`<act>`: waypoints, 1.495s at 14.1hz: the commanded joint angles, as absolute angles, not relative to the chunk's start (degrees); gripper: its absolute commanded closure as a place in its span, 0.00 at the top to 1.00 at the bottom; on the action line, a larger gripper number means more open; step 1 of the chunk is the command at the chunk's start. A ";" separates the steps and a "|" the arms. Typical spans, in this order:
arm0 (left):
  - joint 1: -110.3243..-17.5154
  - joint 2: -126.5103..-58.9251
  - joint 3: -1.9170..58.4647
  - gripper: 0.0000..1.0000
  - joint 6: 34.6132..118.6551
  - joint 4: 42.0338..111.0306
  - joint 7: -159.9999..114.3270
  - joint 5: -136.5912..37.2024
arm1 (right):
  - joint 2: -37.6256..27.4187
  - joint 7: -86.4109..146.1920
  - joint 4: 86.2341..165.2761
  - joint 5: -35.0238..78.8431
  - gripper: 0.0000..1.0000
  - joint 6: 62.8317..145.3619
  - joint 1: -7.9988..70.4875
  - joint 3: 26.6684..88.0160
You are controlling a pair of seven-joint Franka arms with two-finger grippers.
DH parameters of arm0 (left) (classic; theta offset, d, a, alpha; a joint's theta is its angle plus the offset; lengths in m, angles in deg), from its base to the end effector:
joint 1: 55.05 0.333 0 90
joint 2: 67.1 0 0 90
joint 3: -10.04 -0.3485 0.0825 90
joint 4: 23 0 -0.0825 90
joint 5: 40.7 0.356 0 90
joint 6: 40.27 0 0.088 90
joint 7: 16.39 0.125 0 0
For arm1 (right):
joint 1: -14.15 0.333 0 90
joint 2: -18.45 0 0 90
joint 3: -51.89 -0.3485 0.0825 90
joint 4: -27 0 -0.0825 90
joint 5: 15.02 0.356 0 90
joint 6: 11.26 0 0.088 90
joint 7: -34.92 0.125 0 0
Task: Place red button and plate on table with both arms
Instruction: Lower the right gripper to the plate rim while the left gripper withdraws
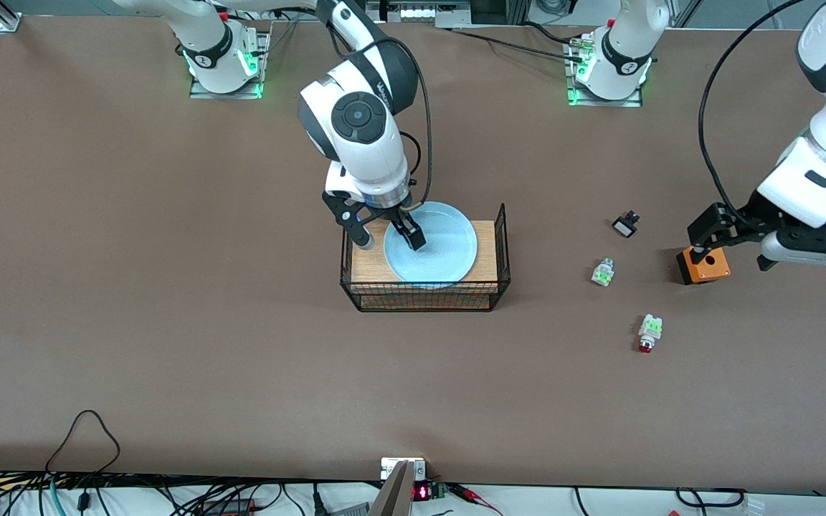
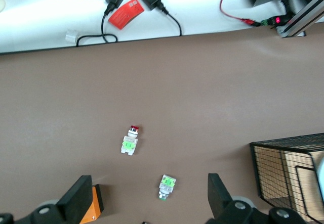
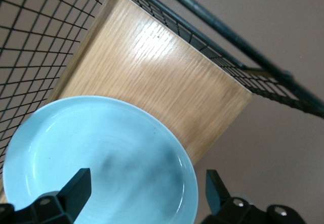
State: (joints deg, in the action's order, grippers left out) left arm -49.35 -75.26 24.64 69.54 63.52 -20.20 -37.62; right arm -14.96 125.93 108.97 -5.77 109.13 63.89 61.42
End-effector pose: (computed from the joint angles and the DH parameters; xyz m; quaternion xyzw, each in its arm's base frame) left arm 0.6041 -0.0778 0.6243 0.9899 -0.0460 0.1341 0.0062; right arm 0.5242 0.4885 0.3877 -0.8924 0.4479 0.0043 0.0547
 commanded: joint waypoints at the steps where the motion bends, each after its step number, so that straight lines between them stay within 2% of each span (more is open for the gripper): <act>1: -48.63 -70.36 24.19 1.00 67.94 67.86 -20.96 -39.38 | -15.30 126.86 109.08 -4.65 0.99 109.15 65.03 62.18; 2: -48.19 -68.78 23.66 1.00 67.67 69.61 -21.04 -39.38 | -15.30 126.86 109.26 -4.65 0.94 108.80 65.12 62.18; 4: -48.45 -65.88 21.22 1.00 67.49 72.52 -21.22 -39.47 | -15.13 126.94 109.96 -4.65 0.77 108.80 65.21 62.18; 6: -48.98 -64.20 18.75 1.00 67.40 73.94 -22.88 -39.47 | -15.30 126.94 110.05 -4.65 0.65 108.80 65.47 62.18; 8: -49.07 -63.67 16.20 1.00 67.40 73.85 -23.68 -39.47 | -15.30 126.94 110.32 -4.65 0.60 108.80 65.47 62.18; 9: -49.07 -63.58 16.10 1.00 67.31 73.68 -23.33 -39.39 | -15.30 126.94 110.32 -4.65 0.54 108.80 65.47 62.18; 11: -49.07 -64.02 16.36 1.00 65.39 72.89 -23.24 -39.38 | -15.30 126.86 110.32 -4.57 0.32 108.80 65.47 62.18; 12: -48.81 -64.37 16.36 1.00 65.47 72.88 -23.24 -39.38 | -15.30 126.42 110.40 -4.74 0.17 108.80 65.56 62.18; 14: -48.89 -64.55 16.63 1.00 65.38 72.88 -23.24 -39.38 | -15.30 126.77 110.32 -4.74 0.04 108.89 65.56 62.18; 18: -48.80 -65.60 16.72 1.00 65.73 72.45 -23.24 -39.47 | -14.52 125.72 110.23 -4.74 0.00 108.89 65.47 62.18; 21: -48.98 -68.93 16.72 1.00 65.64 69.72 -22.63 -39.30 | -12.15 125.54 110.05 -5.35 0.00 108.80 65.30 62.18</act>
State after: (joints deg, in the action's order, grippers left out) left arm -48.97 -66.12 16.51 65.79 72.49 -22.81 -38.59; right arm -14.20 125.68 109.84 -5.32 108.71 65.50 61.38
